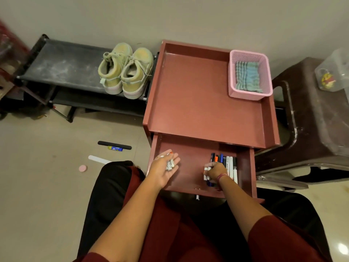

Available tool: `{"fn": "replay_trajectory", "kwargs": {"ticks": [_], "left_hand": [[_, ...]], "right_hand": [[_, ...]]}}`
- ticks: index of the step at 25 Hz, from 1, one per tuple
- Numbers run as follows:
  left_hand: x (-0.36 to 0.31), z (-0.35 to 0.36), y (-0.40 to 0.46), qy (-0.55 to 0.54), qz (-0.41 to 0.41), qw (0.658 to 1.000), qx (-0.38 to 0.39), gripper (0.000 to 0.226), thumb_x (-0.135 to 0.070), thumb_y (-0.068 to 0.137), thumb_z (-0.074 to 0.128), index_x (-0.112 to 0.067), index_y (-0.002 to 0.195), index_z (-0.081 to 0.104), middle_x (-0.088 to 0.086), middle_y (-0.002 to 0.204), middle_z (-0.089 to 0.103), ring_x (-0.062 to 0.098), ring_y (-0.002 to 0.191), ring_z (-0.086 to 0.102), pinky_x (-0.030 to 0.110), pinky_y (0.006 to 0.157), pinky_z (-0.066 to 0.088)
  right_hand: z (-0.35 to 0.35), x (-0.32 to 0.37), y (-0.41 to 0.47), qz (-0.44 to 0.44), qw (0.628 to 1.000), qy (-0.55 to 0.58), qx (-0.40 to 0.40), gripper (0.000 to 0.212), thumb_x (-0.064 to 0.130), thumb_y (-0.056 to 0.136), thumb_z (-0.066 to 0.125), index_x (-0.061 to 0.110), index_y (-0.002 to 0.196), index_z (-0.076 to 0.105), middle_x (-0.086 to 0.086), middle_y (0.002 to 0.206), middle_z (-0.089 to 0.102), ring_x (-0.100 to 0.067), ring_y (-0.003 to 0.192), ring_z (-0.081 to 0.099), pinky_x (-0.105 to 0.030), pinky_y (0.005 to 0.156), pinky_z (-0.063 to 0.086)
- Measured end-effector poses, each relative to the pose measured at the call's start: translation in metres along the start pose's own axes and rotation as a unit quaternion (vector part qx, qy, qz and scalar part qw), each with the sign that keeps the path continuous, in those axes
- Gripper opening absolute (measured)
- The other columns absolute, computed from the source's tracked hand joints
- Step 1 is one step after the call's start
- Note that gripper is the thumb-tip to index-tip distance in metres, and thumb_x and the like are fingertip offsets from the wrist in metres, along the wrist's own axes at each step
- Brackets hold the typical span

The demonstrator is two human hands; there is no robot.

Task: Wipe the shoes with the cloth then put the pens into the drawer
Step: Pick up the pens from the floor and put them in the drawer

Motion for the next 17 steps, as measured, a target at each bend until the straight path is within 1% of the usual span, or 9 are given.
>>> {"fn": "replay_trajectory", "kwargs": {"ticks": [1,2,3,4,8,13,17], "left_hand": [[-0.001,0.002,0.002,0.007,-0.002,1.0,0.0,0.021,-0.006,0.098,0.05,-0.015,0.116,0.057,0.008,0.108,0.067,0.022,0.104,0.063,0.036,0.094,0.045],[-0.001,0.003,0.006,0.014,-0.008,1.0,-0.001,0.019,-0.006,0.097,0.051,-0.015,0.113,0.058,0.008,0.107,0.068,0.022,0.103,0.064,0.036,0.094,0.046],[0.0,0.006,0.004,0.019,-0.009,1.0,0.003,0.018,-0.006,0.097,0.051,-0.015,0.111,0.059,0.008,0.107,0.068,0.022,0.101,0.065,0.036,0.094,0.047],[0.0,0.008,0.004,0.021,-0.013,1.0,0.003,0.017,-0.006,0.097,0.052,-0.015,0.11,0.059,0.008,0.107,0.069,0.021,0.1,0.066,0.036,0.094,0.047],[-0.002,0.006,0.008,0.02,-0.013,1.0,-0.002,0.016,-0.007,0.096,0.053,-0.017,0.106,0.061,0.008,0.109,0.069,0.02,0.099,0.067,0.033,0.087,0.05],[-0.003,0.003,0.009,0.02,-0.008,1.0,-0.011,0.016,-0.007,0.097,0.052,-0.017,0.107,0.06,0.008,0.11,0.069,0.02,0.099,0.067,0.031,0.082,0.051],[-0.003,0.003,0.011,0.017,-0.01,1.0,-0.01,0.016,-0.007,0.097,0.052,-0.018,0.105,0.06,0.009,0.109,0.069,0.02,0.098,0.067,0.031,0.082,0.051]], "right_hand": [[0.004,0.0,0.006,-0.01,0.999,-0.032,-0.002,0.025,0.003,0.082,0.067,0.005,0.108,0.066,-0.015,0.097,0.065,-0.022,0.074,0.063,-0.034,0.08,0.052],[0.011,-0.001,0.012,-0.018,0.998,-0.064,-0.005,0.023,0.004,0.083,0.066,0.005,0.106,0.066,-0.014,0.106,0.065,-0.026,0.089,0.064,-0.031,0.087,0.048],[0.012,-0.002,0.01,-0.028,0.996,-0.088,-0.013,0.023,0.006,0.084,0.065,0.005,0.107,0.067,-0.013,0.113,0.065,-0.027,0.103,0.062,-0.028,0.091,0.045],[0.015,-0.004,0.01,-0.035,0.993,-0.109,-0.015,0.024,0.006,0.084,0.064,0.006,0.107,0.067,-0.011,0.117,0.065,-0.028,0.109,0.06,-0.027,0.093,0.044],[0.028,-0.011,0.022,-0.023,0.989,-0.145,-0.005,0.022,0.007,0.083,0.064,0.008,0.104,0.068,-0.014,0.116,0.066,-0.028,0.109,0.061,-0.026,0.091,0.045],[0.034,-0.013,0.03,-0.019,0.982,-0.185,-0.018,0.023,0.011,0.079,0.068,0.007,0.101,0.066,-0.017,0.109,0.066,-0.031,0.101,0.063,-0.032,0.086,0.05],[0.037,-0.011,0.026,-0.026,0.964,-0.261,-0.041,0.028,0.021,0.082,0.066,0.012,0.108,0.062,-0.015,0.11,0.064,-0.033,0.1,0.063,-0.039,0.085,0.053]]}}
Point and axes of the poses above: each hand's wrist, its own y-axis towards the middle knuckle, its own z-axis out of the palm, x = y × z, the point moved 1 cm from there along y, towards the middle knuckle
